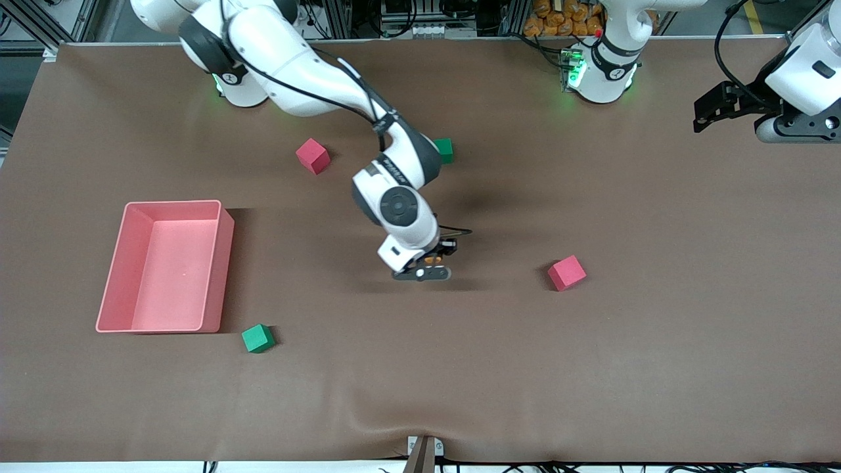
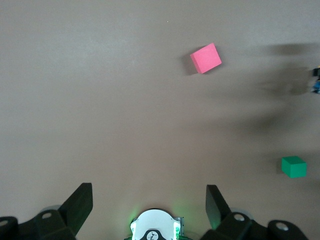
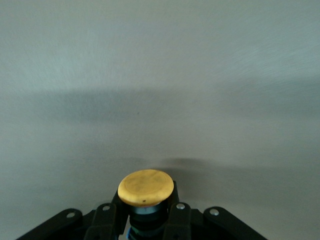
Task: Place and upright button with both arms
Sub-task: 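Carry the button with the right gripper to the table middle, then release the button and withdraw the right gripper to rest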
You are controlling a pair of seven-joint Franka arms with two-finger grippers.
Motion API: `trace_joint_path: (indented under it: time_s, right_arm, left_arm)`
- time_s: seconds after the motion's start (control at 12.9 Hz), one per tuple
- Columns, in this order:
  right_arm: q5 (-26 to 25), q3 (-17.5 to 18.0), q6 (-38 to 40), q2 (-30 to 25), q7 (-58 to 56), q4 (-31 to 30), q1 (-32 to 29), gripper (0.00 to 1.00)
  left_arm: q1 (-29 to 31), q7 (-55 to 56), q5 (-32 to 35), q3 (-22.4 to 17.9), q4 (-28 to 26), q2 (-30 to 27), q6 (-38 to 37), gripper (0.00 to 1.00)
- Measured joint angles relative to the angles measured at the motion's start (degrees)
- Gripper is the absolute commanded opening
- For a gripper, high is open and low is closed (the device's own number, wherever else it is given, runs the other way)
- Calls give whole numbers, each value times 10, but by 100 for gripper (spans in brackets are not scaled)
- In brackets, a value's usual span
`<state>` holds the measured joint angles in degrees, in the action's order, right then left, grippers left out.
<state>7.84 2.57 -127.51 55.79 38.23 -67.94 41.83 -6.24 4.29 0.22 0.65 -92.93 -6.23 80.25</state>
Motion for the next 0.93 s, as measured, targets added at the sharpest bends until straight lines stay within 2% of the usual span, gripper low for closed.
trace_joint_path:
  time_s: [0.08, 0.15, 0.23, 0.62, 0.93]
  right_arm:
    - [-3, -1, -3, 10, 0, 5, 7, 0]
    - [-4, -2, -3, 14, 0, 10, 12, 92]
    - [-5, -3, -2, 15, 0, 13, 15, 100]
    - [-35, -13, 4, 8, 1, 49, 4, 100]
    - [-35, -14, 90, -56, 1, 72, -80, 100]
  left_arm:
    - [0, 0, 0, 0, 0, 0, 0, 100]
    - [0, 0, 0, 0, 0, 0, 0, 100]
    - [-1, 0, 0, 0, 0, 0, 0, 100]
    - [-2, 0, 0, 3, 0, 0, 4, 100]
    - [-2, 0, 0, 4, -1, 0, 5, 100]
